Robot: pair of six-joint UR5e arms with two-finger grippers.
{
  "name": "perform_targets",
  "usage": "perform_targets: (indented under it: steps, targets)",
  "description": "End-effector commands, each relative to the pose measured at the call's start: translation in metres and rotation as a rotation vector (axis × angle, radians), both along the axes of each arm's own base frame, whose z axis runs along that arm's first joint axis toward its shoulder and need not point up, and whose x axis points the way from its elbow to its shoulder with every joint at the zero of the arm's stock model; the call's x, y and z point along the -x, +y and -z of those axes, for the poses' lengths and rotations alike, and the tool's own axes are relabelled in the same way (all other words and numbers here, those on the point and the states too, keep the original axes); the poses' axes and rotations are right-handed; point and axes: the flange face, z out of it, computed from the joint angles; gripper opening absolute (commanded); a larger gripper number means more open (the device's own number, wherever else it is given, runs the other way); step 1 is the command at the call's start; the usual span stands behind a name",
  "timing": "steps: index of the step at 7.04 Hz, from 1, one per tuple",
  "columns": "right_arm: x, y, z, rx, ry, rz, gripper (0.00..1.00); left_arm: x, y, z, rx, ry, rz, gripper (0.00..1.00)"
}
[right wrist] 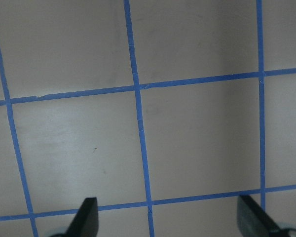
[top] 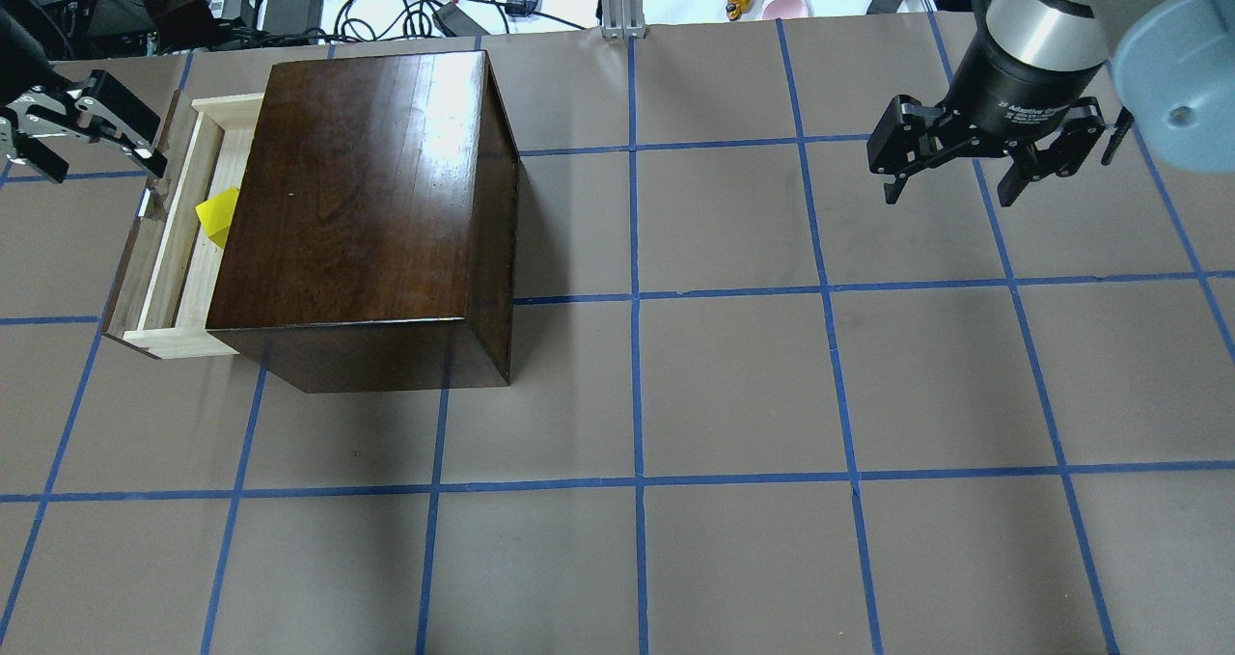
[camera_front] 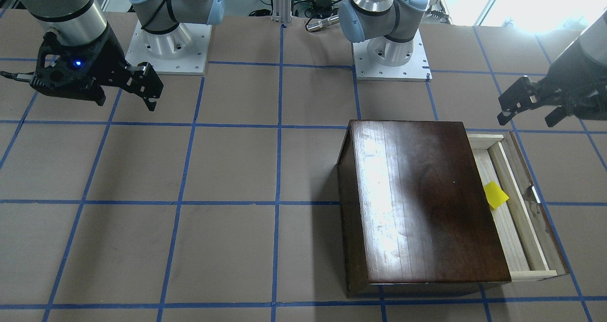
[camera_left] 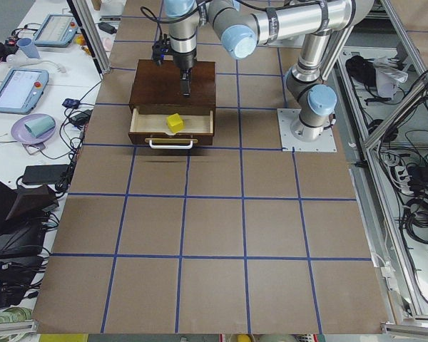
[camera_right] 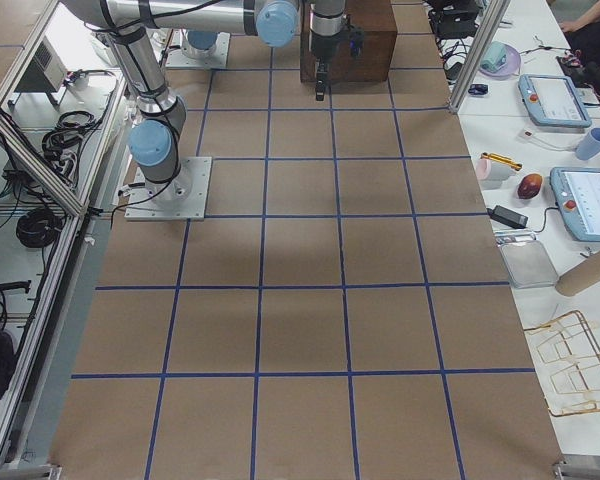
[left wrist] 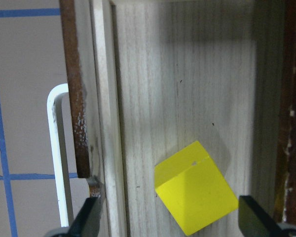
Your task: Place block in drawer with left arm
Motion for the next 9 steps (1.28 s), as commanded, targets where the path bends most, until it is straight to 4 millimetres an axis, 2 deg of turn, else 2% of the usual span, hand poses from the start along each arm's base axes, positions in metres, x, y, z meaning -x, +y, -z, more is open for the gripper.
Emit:
perform_targets:
  steps: [1, 3, 4, 7, 9]
  targets:
    - [0.000, 0.000, 0.000, 0.000, 0.000, 0.000, 1.00, 0.011, 0.022, -0.030, 0.044, -0.008, 0.000, 1.00]
    - [0.000, 0.000, 0.000, 0.000, 0.000, 0.000, 1.00, 0.013, 0.021, -0.030, 0.046, -0.003, 0.003, 1.00]
    - [0.000, 0.000, 0.000, 0.000, 0.000, 0.000, 1.00, 0.021, 0.020, -0.033, 0.051, -0.005, 0.017, 1.00]
    - [0.000, 0.000, 0.000, 0.000, 0.000, 0.000, 1.00, 0.117, 0.005, -0.021, 0.035, 0.007, -0.127, 1.00]
    - [0.000, 0.000, 0.001, -0.002, 0.000, 0.000, 1.00, 0.179, 0.003, 0.000, -0.006, 0.005, -0.137, 1.00]
